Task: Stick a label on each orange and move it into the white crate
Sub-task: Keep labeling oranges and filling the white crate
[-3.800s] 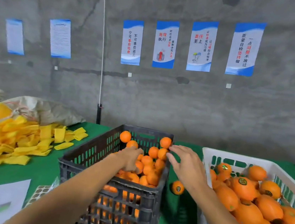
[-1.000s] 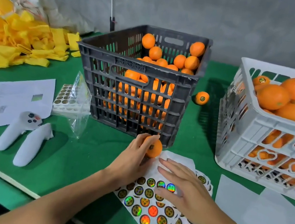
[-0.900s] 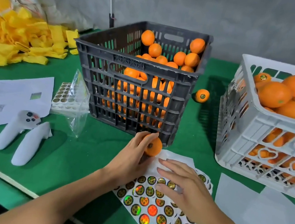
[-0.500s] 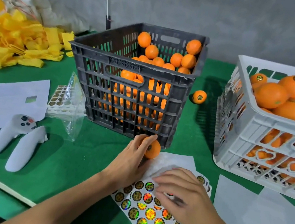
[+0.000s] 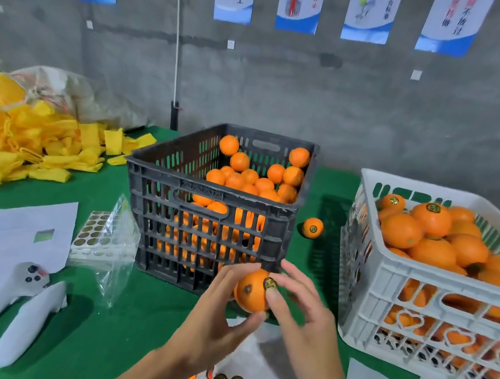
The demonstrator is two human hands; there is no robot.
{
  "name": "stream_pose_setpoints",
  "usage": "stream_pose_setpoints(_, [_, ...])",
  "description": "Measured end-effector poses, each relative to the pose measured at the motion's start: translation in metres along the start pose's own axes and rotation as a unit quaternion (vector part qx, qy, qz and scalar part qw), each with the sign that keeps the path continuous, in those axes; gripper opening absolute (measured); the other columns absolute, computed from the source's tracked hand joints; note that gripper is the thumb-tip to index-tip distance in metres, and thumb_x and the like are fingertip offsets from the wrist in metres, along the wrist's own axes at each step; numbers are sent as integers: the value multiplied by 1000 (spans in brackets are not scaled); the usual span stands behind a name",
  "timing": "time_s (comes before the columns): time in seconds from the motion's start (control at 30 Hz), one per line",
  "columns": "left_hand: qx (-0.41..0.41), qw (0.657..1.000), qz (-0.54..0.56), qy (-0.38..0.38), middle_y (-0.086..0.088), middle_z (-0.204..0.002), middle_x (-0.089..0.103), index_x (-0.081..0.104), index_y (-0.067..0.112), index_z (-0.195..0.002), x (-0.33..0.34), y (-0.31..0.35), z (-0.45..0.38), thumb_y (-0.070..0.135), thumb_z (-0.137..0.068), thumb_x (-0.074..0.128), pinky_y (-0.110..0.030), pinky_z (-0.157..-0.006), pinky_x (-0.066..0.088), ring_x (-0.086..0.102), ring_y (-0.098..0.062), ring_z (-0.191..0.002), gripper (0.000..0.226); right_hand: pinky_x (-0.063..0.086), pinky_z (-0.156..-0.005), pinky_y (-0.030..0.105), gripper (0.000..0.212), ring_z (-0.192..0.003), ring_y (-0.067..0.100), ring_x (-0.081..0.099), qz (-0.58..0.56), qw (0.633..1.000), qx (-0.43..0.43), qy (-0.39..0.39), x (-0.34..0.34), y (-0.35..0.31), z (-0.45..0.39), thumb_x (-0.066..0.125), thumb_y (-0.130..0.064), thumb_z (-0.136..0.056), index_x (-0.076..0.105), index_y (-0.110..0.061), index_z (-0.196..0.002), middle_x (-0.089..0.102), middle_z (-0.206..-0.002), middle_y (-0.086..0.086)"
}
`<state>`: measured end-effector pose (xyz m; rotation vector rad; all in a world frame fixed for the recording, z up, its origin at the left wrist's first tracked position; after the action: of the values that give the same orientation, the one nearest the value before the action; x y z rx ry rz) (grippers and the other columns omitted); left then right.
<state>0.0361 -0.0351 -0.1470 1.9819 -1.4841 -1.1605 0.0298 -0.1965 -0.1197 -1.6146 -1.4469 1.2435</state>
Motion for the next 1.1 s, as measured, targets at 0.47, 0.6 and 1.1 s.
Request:
stream_pose_setpoints(0.47, [66,992,106,12,18,-144,51,48,46,-145,22,91,-102,31,-87,83,-25,-96,57,62,-11,-125,69,42,-110,29,50,-140,-1,43,333,896,-245,161,-85,-109,-22,61,-56,-97,63,-29,-139,49,-152,-18])
stream_pose_setpoints(0.6, [134,988,72,9,19,-141,51,49,42,-145,51,116,-159,25,-84,87,-27,-94,58,60,-13,-127,74,44,-105,21,72,-130,-1,48,360,895,-177,198,-119,-119,-48,60,-65,-90,53,-22,-148,57,-145,-10])
stream_pose_setpoints(1.1, [-9,922,-367,-122,-8,-148,50,44,18,-147,11,72,-304,46,-101,57,-43,-110,43,49,-28,-137,56,37,-114,58,68,-145,40,42,643,722,-207,148,-144,-115,-167,40,-68,-99,53,-23,-148,41,-160,12])
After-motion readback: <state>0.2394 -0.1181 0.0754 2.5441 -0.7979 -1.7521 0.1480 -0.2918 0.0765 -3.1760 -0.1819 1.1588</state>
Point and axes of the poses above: each hand's wrist, its own z-axis away from the middle knuckle, its own x-axis out of the palm, y = z × x, the point moved 7 cm from there along -z, towards the middle knuckle
